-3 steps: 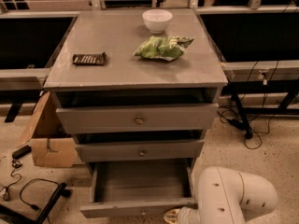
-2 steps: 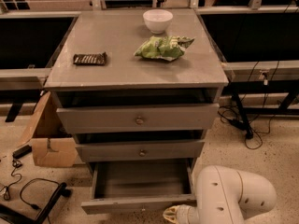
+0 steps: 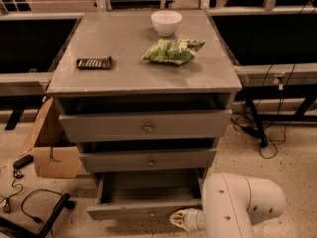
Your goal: Close bottom drawer
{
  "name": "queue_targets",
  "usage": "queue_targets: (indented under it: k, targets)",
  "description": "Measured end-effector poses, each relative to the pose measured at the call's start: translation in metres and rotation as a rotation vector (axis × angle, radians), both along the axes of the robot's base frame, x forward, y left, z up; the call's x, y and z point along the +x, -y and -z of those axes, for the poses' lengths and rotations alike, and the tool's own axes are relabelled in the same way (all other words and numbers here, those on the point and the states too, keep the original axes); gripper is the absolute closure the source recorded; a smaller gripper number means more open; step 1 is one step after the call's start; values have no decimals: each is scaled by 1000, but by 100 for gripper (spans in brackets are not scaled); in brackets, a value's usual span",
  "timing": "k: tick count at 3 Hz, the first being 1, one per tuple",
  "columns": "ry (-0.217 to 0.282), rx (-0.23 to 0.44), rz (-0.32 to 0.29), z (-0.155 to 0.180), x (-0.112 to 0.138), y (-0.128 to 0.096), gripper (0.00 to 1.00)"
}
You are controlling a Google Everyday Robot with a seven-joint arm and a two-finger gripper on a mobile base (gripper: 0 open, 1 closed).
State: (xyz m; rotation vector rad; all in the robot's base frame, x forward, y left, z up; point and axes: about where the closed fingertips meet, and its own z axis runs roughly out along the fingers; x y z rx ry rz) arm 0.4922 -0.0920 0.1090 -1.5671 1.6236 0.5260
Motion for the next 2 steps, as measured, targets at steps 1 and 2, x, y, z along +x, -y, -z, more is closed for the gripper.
queue_targets:
  k: [1, 2]
  targets:
    - [19, 6, -14, -6, 15, -4, 100]
    - [37, 12, -28, -11, 28, -8, 100]
